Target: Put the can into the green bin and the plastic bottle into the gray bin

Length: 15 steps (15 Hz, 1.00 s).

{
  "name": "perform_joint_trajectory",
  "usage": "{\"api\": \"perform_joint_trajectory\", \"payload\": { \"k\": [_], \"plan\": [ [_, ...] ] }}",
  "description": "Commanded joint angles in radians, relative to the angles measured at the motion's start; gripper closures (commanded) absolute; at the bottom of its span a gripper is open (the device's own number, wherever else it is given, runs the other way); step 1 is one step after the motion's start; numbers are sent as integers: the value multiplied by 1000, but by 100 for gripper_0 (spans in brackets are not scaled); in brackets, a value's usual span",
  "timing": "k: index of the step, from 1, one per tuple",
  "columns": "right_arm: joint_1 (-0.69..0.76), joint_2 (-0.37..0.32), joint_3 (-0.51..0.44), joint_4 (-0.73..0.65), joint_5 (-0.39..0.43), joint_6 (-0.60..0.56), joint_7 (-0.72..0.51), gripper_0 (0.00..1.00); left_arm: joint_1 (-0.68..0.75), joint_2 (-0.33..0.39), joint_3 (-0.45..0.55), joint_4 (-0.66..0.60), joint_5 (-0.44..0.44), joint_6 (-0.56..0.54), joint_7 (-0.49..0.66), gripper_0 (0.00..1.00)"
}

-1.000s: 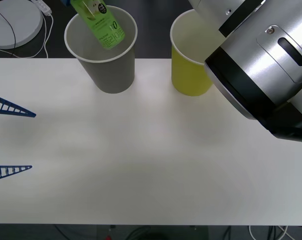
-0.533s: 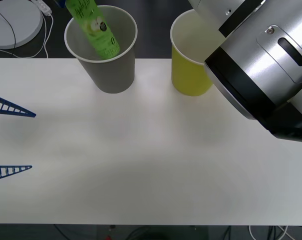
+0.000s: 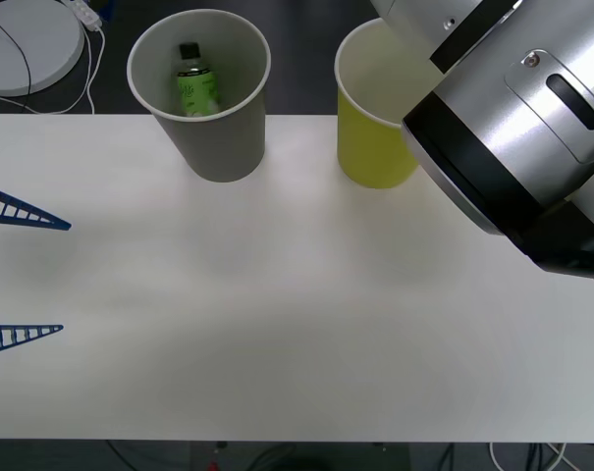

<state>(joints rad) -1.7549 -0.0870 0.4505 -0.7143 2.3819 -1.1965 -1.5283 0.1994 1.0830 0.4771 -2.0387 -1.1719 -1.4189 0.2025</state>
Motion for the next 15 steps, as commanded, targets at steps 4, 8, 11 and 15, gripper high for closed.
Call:
{"api": "perform_joint_trajectory", "payload": {
  "k": [4,8,11,15],
  "plan": [
    [38,-48,-21,-45,-102,-8,112,0,0,0,0,0,0,0,0,0],
    [120,-109,-21,-205,-119,-52,126,0,0,0,0,0,0,0,0,0],
    [189,-152,-21,-335,-133,-78,134,0,0,0,0,0,0,0,0,0],
    [282,-220,-21,-511,-161,-110,137,0,0,0,0,0,0,0,0,0]
  ]
}}
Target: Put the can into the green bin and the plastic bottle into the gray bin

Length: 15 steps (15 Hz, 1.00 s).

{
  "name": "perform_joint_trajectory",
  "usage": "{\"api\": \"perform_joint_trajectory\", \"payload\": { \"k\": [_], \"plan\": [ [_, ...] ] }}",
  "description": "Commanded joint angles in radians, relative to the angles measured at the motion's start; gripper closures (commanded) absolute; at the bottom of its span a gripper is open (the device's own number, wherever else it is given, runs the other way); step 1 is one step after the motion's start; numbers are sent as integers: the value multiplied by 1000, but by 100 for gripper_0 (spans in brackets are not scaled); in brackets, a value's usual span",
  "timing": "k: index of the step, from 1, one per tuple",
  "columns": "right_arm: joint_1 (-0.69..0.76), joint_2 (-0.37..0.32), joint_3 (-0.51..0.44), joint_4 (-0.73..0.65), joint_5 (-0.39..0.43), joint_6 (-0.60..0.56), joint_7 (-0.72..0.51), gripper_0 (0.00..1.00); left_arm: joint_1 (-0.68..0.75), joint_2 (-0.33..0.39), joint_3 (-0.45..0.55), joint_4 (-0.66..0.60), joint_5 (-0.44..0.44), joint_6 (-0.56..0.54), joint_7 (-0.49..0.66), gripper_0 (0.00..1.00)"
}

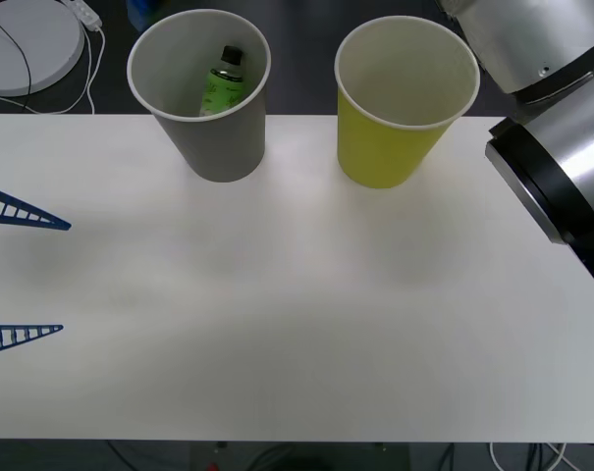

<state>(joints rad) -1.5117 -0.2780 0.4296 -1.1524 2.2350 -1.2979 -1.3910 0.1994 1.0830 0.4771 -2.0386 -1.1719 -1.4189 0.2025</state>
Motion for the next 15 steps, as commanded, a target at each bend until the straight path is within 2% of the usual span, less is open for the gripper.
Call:
{"api": "perform_joint_trajectory", "payload": {
  "k": [1,9,15],
  "plan": [
    [59,-49,0,-119,-26,-17,0,0,0,0,0,0,0,0,0,0],
    [260,-198,0,-477,-72,-35,1,0,0,0,0,0,0,0,0,0],
    [429,-296,-20,-708,-86,-35,73,0,0,0,0,0,0,0,0,0]
  ]
}}
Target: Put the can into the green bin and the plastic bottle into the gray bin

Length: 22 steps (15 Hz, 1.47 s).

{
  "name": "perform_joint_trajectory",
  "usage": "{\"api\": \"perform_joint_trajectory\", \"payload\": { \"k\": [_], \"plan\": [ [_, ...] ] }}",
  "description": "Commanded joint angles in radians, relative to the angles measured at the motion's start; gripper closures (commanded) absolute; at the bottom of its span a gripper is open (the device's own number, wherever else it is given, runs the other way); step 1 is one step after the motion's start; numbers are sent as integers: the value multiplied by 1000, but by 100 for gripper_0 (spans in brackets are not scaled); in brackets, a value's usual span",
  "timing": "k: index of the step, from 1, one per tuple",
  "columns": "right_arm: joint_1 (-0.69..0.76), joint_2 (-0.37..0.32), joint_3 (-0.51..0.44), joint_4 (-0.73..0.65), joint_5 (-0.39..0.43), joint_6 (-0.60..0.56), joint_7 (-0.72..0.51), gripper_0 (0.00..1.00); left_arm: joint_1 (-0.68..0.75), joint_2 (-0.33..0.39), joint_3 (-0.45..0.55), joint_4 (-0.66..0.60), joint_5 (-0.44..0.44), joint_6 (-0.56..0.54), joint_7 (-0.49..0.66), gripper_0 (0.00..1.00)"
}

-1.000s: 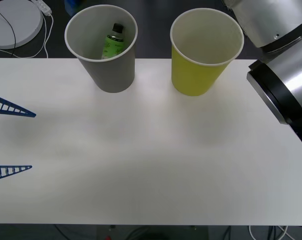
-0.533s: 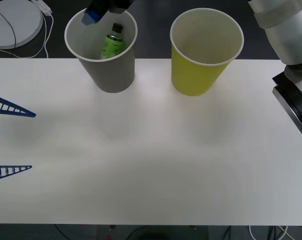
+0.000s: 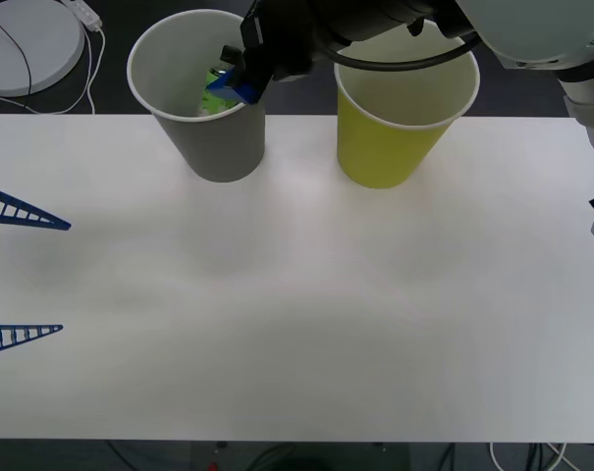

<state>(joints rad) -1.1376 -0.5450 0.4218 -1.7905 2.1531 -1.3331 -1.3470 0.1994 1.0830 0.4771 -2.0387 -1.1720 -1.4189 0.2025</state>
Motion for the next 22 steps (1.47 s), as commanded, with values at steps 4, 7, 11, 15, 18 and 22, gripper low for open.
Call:
{"api": "perform_joint_trajectory", "payload": {
  "k": [4,7,11,15,18,22],
  "plan": [
    [202,-84,-63,-210,-27,0,132,0,0,0,0,0,0,0,0,0],
    [346,-128,-103,-325,-35,49,198,0,0,0,0,0,0,0,0,0],
    [504,-181,-158,-431,-55,89,267,0,0,0,0,0,0,0,0,0],
    [650,-210,-279,-441,-174,89,482,0,0,0,0,0,0,0,0,0],
    [760,-231,-362,-440,-268,87,644,0,0,0,0,0,0,0,0,0],
    [874,-259,-472,-440,-400,34,822,0,0,0,0,0,0,0,0,0]
  ]
}}
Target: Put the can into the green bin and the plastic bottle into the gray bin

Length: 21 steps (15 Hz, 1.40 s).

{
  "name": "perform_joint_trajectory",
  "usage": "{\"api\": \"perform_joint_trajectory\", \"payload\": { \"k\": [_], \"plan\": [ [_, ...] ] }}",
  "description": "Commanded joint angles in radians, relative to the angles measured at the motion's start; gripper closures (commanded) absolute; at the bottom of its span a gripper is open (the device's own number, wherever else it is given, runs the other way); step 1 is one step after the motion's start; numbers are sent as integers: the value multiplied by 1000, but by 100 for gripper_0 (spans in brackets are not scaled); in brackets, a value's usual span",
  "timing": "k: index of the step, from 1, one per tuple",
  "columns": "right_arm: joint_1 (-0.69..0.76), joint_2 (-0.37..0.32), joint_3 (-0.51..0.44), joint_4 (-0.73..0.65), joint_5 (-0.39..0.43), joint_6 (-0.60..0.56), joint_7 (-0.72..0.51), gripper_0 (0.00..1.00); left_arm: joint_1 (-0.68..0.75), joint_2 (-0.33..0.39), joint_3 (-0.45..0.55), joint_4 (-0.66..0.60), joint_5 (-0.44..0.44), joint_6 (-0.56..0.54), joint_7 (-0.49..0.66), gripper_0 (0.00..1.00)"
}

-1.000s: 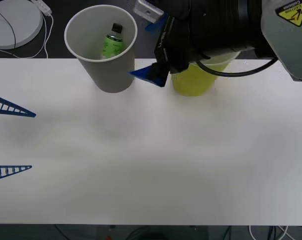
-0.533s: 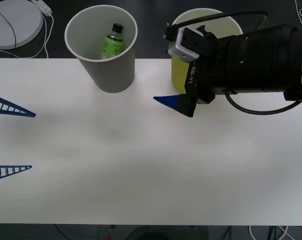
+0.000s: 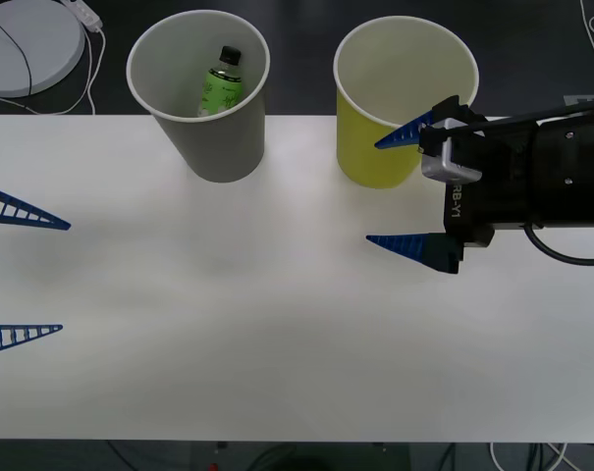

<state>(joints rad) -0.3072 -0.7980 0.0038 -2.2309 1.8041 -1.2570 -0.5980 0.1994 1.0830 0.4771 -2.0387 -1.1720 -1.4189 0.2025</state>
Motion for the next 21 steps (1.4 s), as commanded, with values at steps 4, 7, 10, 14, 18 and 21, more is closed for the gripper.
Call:
{"api": "perform_joint_trajectory", "payload": {
  "k": [4,7,10,14,18,21],
  "plan": [
    [137,-15,-142,11,-151,-98,184,0,0,0,0,0,0,0,0,0],
    [211,-21,-176,27,-203,-98,254,0,0,0,0,0,0,0,0,0],
    [252,-30,-197,39,-224,-98,287,0,0,0,0,0,0,0,0,0],
    [289,-56,-229,39,-256,-98,267,0,0,0,0,0,0,0,0,0],
    [315,-122,-235,39,-309,-71,253,0,0,0,0,0,0,0,0,0],
    [330,-170,-237,40,-350,-48,247,0,0,0,0,0,0,0,0,0]
  ]
}}
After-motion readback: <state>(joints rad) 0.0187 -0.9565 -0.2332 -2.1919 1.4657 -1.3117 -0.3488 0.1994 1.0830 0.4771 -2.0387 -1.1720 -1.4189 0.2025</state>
